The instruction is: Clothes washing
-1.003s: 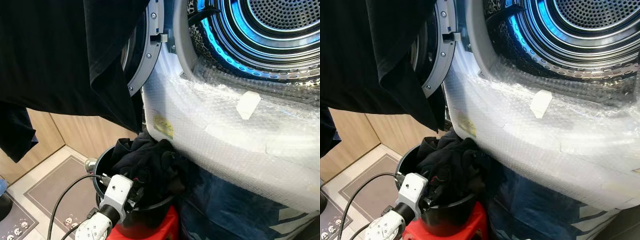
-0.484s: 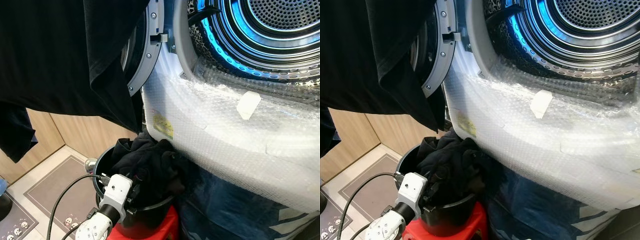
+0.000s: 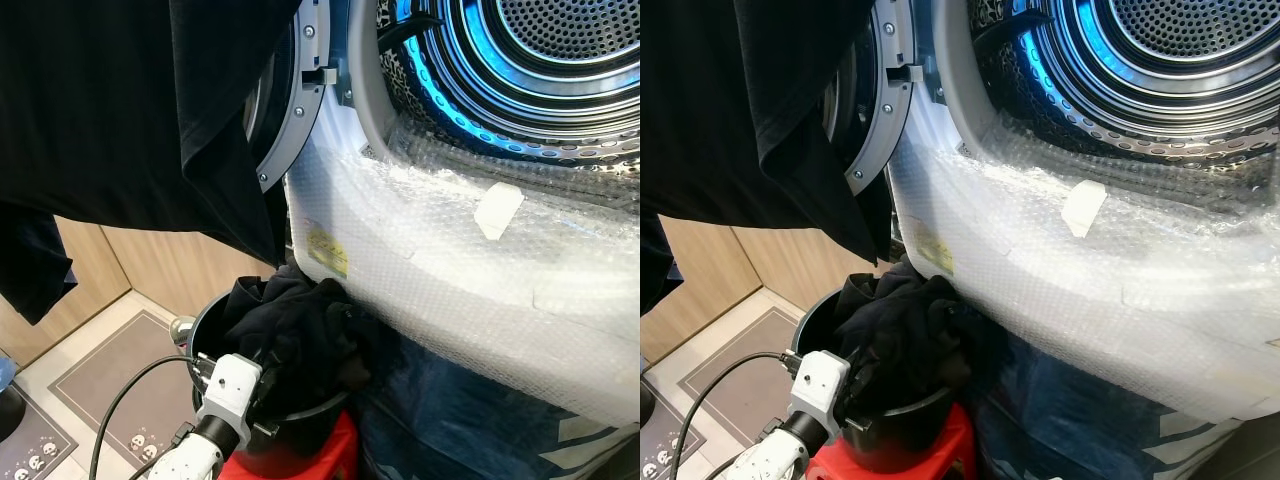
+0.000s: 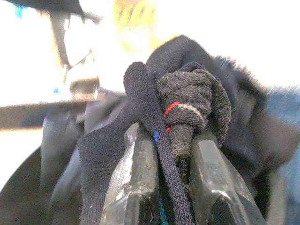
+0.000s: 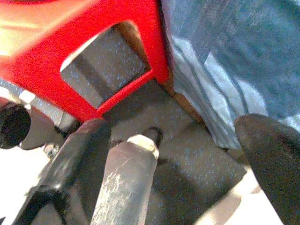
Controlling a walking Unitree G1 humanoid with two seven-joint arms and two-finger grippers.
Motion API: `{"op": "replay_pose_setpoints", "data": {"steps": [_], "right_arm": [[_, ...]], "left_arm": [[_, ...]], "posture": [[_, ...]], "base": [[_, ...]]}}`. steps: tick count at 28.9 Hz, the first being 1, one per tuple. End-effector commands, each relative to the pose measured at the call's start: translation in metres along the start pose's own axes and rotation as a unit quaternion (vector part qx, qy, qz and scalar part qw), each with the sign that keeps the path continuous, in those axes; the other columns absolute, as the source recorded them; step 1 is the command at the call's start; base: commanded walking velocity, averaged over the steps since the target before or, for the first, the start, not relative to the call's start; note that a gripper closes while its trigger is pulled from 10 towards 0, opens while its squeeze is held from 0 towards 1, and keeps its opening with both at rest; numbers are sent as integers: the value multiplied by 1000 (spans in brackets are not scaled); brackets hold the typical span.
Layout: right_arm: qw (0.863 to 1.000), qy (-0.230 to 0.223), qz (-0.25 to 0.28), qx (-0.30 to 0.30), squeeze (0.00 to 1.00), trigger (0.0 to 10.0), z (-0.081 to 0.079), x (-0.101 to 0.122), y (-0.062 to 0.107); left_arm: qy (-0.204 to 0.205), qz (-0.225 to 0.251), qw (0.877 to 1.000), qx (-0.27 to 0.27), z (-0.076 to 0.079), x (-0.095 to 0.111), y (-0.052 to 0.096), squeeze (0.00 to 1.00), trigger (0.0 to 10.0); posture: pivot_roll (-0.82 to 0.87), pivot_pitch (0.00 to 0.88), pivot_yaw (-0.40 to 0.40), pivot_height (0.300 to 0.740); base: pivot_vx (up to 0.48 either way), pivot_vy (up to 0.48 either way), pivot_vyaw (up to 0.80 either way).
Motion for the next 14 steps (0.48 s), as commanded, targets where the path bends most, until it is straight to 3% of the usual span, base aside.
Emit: {"op": "replay_pose_setpoints", "data": {"steps": [1,2,3,4,8,9,11,14], "right_arm": [[1000,3,15,14,0,10000,1,6,1],[1000,4,18,22,0,10000,0,7,1],[999,4,19,27,0,10000,-1,7,1],[999,7,24,42,0,10000,-3,9,1],[993,29,40,105,0,10000,-14,15,3],[985,52,47,158,0,10000,-23,18,6],[975,74,50,204,0,10000,-30,19,10],[966,92,52,236,0,10000,-34,20,14]], "left_arm": [[-13,43,999,-20,7,18,0,0,2039],[-16,47,999,-21,7,19,0,0,5882],[-17,48,998,-21,7,20,0,0,5882],[-17,54,998,-23,8,22,-1,0,10000],[-27,76,996,-39,12,32,-4,0,10000],[-33,86,994,-56,18,38,-6,0,10000],[-32,90,992,-77,24,41,-9,0,10000],[-26,92,991,-95,30,44,-12,0,10000]], "posture": [[77,0,-17,740],[75,0,-16,740],[75,0,-16,740],[71,0,-15,740],[63,0,-12,740],[55,0,-10,740],[51,0,-10,740],[47,0,-10,740]], "base": [[0,0,0],[0,0,0],[0,0,0],[0,0,0],[0,0,0],[0,0,0],[0,0,0],[0,0,0]]}}
Point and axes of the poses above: a point about 5 cm out from each wrist's last joint towards the gripper, its own y axis pointing back from the gripper into the wrist, its own x axis along the axis of the wrist's last joint, z = x × y, the point moved 5 cm from there along -y, pointing out of the wrist towards the gripper, and after that the axes turned 5 degrees about y, right-handed, at the moved point
